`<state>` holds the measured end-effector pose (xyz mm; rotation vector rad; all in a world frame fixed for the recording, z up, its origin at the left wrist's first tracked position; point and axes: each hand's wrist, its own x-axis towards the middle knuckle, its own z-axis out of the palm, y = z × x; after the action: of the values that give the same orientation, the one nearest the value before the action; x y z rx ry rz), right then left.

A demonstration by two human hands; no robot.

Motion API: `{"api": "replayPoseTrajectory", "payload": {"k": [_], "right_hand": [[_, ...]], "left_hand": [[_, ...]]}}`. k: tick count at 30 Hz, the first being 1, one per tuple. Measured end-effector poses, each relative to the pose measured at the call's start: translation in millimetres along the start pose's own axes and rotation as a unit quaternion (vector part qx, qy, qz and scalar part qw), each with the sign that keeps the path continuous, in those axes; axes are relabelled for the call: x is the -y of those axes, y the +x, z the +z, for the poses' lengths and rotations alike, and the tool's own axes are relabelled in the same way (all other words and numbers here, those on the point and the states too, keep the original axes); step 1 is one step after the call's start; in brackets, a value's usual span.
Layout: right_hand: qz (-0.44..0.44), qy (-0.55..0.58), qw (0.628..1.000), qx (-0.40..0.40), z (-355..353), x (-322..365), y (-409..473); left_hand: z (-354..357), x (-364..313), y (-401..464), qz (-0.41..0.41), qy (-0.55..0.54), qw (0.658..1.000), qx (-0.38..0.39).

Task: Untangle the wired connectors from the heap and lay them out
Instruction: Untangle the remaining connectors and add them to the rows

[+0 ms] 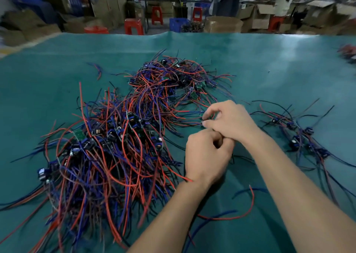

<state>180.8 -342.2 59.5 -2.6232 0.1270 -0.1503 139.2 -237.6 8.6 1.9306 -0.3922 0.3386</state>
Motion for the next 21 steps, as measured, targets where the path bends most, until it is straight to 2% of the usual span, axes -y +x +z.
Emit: {"api": "replayPoseTrajectory", "payload": {"k": [8,12,16,18,19,21], "right_hand": [[-0.032,-0.015,0.998,0.052,2,-7,6],[-0.042,-0.013,0.999,-0.033,-13,-16,-5],[-0.049,0.151,0.976,-0.147,-33,-32,-27],[-0.043,0.286,0.942,-0.171,-36,-35,-40],[-0.04,0.385,0.907,-0.166,-37,-36,-47],[-0.017,0.59,0.799,-0.117,-40,-34,-55]], "left_hand": [[-1,1,-1,-0.004,0.02,0.999,0.026],[-1,0,0,0.017,0.034,0.999,0.021],[0,5,1,-0.007,0.003,1.0,-0.006],[2,6,1,-0.042,-0.048,0.998,-0.001],[2,4,0,-0.051,-0.06,0.997,0.0],[3,3,0,-0.05,-0.064,0.997,-0.008]]}}
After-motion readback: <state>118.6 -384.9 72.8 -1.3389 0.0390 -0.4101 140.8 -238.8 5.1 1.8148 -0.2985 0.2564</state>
